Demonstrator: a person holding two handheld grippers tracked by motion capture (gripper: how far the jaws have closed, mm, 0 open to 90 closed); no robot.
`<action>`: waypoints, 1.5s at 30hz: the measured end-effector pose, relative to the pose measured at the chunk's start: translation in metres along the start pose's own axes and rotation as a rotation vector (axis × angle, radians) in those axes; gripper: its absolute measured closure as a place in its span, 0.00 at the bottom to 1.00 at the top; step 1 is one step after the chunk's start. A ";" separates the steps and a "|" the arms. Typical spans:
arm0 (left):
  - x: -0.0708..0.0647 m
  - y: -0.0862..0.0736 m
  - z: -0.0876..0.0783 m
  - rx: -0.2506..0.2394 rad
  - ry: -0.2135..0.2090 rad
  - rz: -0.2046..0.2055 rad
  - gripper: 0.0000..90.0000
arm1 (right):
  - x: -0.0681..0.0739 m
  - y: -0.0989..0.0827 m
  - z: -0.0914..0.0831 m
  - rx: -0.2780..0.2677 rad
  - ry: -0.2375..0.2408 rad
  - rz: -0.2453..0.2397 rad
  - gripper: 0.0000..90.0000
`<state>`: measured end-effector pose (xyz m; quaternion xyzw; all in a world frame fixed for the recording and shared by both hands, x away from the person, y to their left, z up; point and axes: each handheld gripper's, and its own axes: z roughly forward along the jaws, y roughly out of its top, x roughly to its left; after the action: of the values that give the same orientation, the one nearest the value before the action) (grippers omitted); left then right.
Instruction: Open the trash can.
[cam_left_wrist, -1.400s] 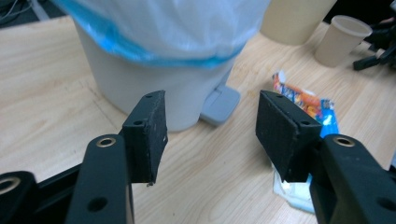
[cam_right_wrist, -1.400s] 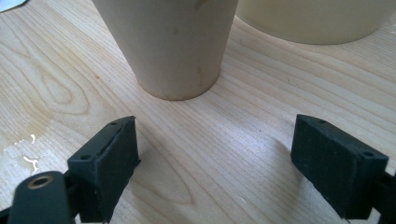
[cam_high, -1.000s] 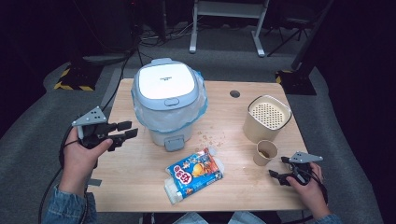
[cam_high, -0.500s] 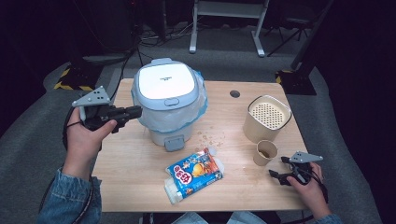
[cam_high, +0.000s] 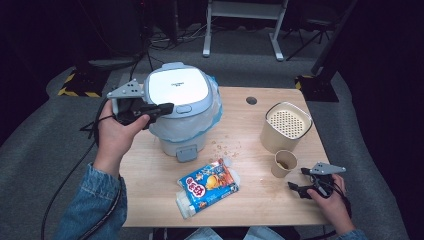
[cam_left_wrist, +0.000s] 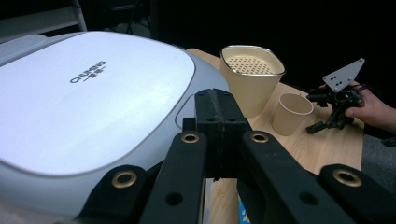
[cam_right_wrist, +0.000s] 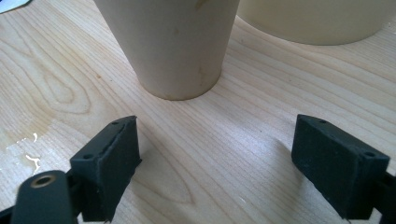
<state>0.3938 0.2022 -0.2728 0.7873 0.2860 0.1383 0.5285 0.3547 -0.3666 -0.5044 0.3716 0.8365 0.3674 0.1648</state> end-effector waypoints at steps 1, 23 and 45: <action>0.000 0.001 0.004 0.003 0.000 -0.001 1.00 | 0.000 0.000 0.000 0.000 0.000 0.000 0.17; -0.007 0.006 0.038 0.074 0.072 0.017 1.00 | -0.002 0.001 0.001 0.001 0.017 -0.013 0.17; -0.028 0.008 0.029 0.023 0.014 0.047 0.52 | -0.002 0.001 0.001 0.002 0.016 -0.013 0.17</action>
<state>0.3893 0.1614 -0.2752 0.7987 0.2727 0.1528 0.5142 0.3568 -0.3674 -0.5042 0.3631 0.8406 0.3685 0.1602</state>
